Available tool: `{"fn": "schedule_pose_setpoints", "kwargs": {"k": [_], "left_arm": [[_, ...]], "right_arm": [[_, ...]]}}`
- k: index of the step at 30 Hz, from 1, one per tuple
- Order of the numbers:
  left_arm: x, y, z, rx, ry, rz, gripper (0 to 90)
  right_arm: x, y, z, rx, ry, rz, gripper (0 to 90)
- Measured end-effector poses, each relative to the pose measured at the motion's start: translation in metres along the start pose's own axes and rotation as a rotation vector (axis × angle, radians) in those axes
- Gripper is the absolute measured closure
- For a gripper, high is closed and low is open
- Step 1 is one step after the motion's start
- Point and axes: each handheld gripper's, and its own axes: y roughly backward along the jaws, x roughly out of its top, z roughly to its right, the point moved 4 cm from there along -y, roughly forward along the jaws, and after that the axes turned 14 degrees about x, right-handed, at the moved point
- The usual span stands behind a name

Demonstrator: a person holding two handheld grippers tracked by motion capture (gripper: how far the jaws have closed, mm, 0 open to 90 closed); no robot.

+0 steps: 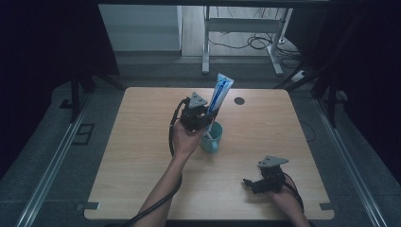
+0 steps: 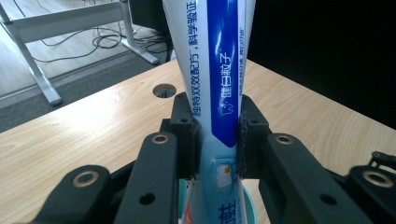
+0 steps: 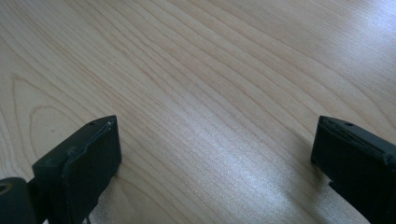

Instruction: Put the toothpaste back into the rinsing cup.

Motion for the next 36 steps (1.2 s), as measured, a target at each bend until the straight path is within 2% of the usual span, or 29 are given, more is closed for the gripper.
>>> {"fn": "schedule_pose_setpoints", "kwargs": {"k": [13,25,36], "left_arm": [[-0.015,-0.018,0.001,0.011,0.028,0.021,73.1],[-0.034,-0.028,0.013,0.028,0.001,0.002,72.8],[-0.049,-0.034,0.016,0.042,0.001,-0.018,72.4]], "right_arm": [[0.000,0.000,0.000,0.001,-0.001,0.000,1.3],[0.000,0.000,0.000,0.003,0.000,0.001,1.6],[0.000,0.000,0.000,0.003,-0.002,0.001,1.6]]}}
